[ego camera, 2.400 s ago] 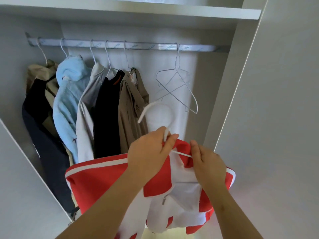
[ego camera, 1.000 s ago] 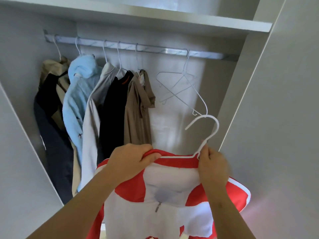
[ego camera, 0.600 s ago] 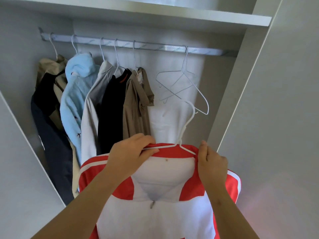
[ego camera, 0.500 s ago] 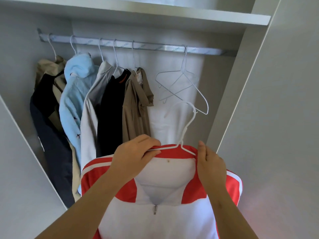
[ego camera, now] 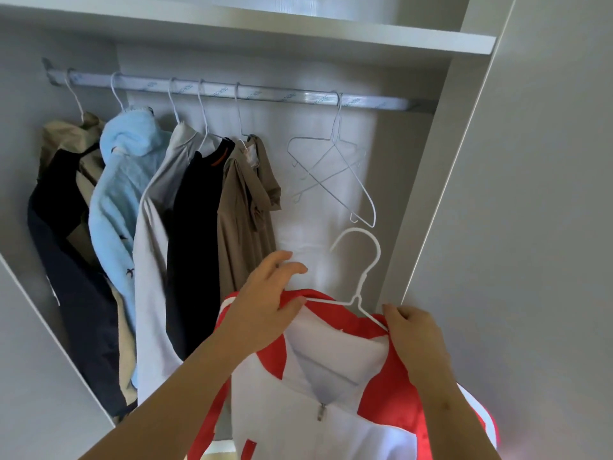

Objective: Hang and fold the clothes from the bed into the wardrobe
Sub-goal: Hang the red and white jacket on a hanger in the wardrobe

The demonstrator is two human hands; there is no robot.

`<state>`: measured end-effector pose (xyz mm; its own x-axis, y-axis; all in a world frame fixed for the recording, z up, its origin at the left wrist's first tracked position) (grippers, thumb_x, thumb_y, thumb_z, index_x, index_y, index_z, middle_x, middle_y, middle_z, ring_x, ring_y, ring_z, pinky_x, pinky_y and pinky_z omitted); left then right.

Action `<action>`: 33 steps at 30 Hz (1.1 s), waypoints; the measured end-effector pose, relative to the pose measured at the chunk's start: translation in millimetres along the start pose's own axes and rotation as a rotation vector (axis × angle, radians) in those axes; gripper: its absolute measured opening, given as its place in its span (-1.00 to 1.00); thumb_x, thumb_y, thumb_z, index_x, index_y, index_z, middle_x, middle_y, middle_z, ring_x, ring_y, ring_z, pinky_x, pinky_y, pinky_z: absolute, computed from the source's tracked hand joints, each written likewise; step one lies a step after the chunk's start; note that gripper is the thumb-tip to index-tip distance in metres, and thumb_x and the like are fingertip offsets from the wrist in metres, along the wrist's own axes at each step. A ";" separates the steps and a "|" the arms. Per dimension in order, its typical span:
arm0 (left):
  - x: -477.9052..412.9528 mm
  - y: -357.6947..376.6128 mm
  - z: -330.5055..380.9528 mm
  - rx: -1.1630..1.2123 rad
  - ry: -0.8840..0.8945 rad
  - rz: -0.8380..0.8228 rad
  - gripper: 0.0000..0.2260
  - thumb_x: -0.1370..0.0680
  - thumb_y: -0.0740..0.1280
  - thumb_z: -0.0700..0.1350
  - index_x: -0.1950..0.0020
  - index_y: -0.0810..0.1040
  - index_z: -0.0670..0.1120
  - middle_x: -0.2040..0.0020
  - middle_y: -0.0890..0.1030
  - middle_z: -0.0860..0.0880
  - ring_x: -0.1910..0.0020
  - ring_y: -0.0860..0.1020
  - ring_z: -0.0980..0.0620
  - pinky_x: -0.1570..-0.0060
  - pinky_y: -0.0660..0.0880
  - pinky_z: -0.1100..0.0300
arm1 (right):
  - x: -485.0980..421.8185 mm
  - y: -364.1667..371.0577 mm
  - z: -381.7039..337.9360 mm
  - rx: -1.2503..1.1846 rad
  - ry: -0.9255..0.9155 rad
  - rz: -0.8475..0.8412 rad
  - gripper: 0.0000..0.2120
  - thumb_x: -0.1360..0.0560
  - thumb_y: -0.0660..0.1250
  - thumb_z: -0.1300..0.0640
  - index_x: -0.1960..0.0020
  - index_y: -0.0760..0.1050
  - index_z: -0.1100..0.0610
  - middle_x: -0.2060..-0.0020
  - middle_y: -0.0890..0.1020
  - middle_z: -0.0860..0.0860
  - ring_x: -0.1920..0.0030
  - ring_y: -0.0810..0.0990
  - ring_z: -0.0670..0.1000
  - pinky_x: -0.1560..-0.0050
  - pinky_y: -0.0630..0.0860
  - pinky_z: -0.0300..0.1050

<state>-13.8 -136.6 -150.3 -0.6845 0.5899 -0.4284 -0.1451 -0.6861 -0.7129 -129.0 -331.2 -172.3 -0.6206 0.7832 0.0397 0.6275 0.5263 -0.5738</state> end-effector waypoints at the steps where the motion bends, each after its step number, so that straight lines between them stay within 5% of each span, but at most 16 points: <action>1: -2.0 -0.5 0.1 0.034 -0.049 0.051 -0.65 -0.51 0.34 -0.12 -0.28 0.42 0.05 -0.31 0.24 0.17 -0.15 0.41 0.17 -0.17 0.38 0.33 | -2.6 -2.3 2.7 -0.009 0.012 0.002 -0.64 -0.52 0.20 -0.05 0.39 0.49 0.07 0.40 0.56 0.00 0.26 0.53 0.10 0.12 0.45 -0.02; 7: -10.0 4.2 1.6 0.267 -0.290 0.182 -0.61 -0.52 0.33 -0.13 -0.32 0.35 0.03 -0.25 0.33 0.10 0.08 0.50 0.25 0.16 0.39 0.50 | 2.6 -6.4 13.8 -0.240 0.130 0.000 -0.55 -0.53 0.23 0.14 0.54 0.52 0.06 0.52 0.57 0.00 0.39 0.48 0.06 0.25 0.43 -0.09; 10: -11.5 6.5 2.9 0.294 -0.393 0.164 -0.62 -0.55 0.30 -0.09 -0.36 0.34 0.00 -0.33 0.37 0.05 0.14 0.47 0.28 0.18 0.34 0.49 | 14.2 7.6 6.6 -0.417 0.228 -0.123 -0.68 -0.52 0.27 0.19 0.39 0.58 0.07 0.41 0.63 0.02 0.31 0.56 0.04 0.26 0.46 -0.16; 13: -11.1 5.7 6.3 0.378 -0.490 0.145 -0.62 -0.57 0.26 -0.08 -0.37 0.32 -0.01 -0.33 0.39 0.04 0.00 0.50 0.15 -0.08 0.49 0.23 | 24.2 31.0 -10.6 -0.479 0.308 -0.312 -0.79 -0.57 0.21 0.10 0.14 0.59 0.07 0.25 0.65 0.01 0.21 0.59 0.02 0.30 0.45 -0.21; 16: -14.3 -2.1 1.3 0.404 -0.548 0.157 -0.68 -0.59 0.23 -0.14 -0.34 0.34 -0.01 -0.28 0.42 0.05 -0.17 0.47 0.03 -0.23 0.46 0.04 | 20.0 46.4 -29.2 -0.476 0.305 -0.390 -0.80 -0.59 0.17 0.00 -0.06 0.52 0.06 0.04 0.62 0.06 0.04 0.58 0.10 -0.02 0.54 -0.01; 18: -21.0 -10.4 -6.5 0.422 -0.552 0.190 -0.71 -0.59 0.23 -0.16 -0.30 0.37 0.00 -0.23 0.45 0.05 -0.17 0.48 0.02 -0.23 0.46 0.04 | 11.7 52.1 -45.0 -0.472 0.284 -0.414 -0.83 -0.58 0.20 -0.01 -0.05 0.48 0.05 0.01 0.60 0.06 0.02 0.57 0.11 -0.08 0.53 0.04; 20: -30.3 -17.9 -16.4 0.430 -0.541 0.217 -0.73 -0.58 0.23 -0.16 -0.28 0.39 0.01 -0.20 0.46 0.06 -0.14 0.50 0.03 -0.19 0.48 0.03 | 3.1 60.5 -62.7 -0.490 0.264 -0.449 -0.85 -0.57 0.23 -0.01 -0.02 0.47 0.05 0.04 0.60 0.05 0.07 0.57 0.09 0.12 0.54 -0.05; 24: -55.2 -32.7 -40.5 0.338 -0.483 0.262 -0.74 -0.58 0.24 -0.14 -0.27 0.41 0.03 -0.10 0.46 0.15 0.02 0.46 0.22 0.10 0.39 0.37 | -13.1 84.8 -92.9 -0.469 0.210 -0.491 -0.90 -0.58 0.22 0.01 0.02 0.44 0.02 0.11 0.58 -0.01 0.14 0.57 0.03 0.35 0.46 -0.20; 27: -83.2 -49.0 -61.4 0.281 -0.440 0.297 -0.75 -0.57 0.25 -0.16 -0.25 0.45 0.00 -0.06 0.46 0.15 -0.03 0.43 0.20 0.00 0.32 0.34 | -28.8 105.4 -114.6 -0.485 0.189 -0.511 -0.91 -0.58 0.22 0.04 0.08 0.43 0.03 0.15 0.58 0.00 0.18 0.57 0.01 0.39 0.46 -0.23; 33: -151.6 -71.6 -102.5 0.195 -0.323 0.358 -0.86 -0.55 0.27 -0.19 0.01 0.50 0.06 -0.06 0.46 0.10 -0.01 0.42 0.21 -0.01 0.33 0.30 | -74.9 146.8 -160.3 -0.575 0.163 -0.452 -0.84 -0.59 0.21 0.08 -0.06 0.45 0.15 0.09 0.59 0.09 0.11 0.57 0.07 0.11 0.54 -0.10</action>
<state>173.6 -133.2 -91.3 -0.8965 0.1633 -0.4118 0.0294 -0.9056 -0.4232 85.0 -259.5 -128.4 -0.8266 0.4649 0.3170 0.5023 0.8636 0.0433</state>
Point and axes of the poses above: each hand's wrist, its own x-axis away from the middle knuckle, its own y-axis out of the palm, z = x × y, the point moved 2 cm from there along -x, towards the middle knuckle
